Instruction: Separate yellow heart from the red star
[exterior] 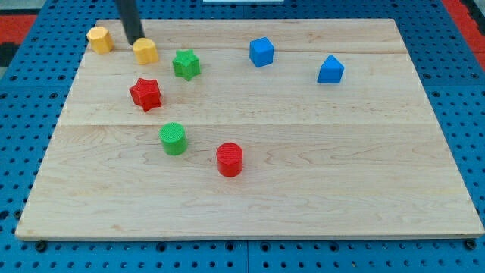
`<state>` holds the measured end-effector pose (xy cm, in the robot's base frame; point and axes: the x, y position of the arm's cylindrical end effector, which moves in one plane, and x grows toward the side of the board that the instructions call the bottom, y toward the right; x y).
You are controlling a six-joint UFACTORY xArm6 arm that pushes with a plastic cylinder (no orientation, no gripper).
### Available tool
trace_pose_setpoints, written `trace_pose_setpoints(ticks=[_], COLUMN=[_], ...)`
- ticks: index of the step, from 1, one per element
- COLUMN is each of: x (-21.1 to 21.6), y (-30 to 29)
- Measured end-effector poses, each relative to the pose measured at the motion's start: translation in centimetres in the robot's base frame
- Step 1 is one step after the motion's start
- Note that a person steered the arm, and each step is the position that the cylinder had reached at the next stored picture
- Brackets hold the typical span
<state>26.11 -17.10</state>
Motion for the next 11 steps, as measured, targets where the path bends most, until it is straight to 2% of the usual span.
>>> trace_pose_setpoints(ticks=[1,2,3,4,5,6,8,10,11], x=[5.6,6.7,7.0,8.8,12.5,13.1,18.0,21.1,18.1], y=[1.0,1.4,-1.0,2.1,6.7,6.6,17.0,20.3,23.6])
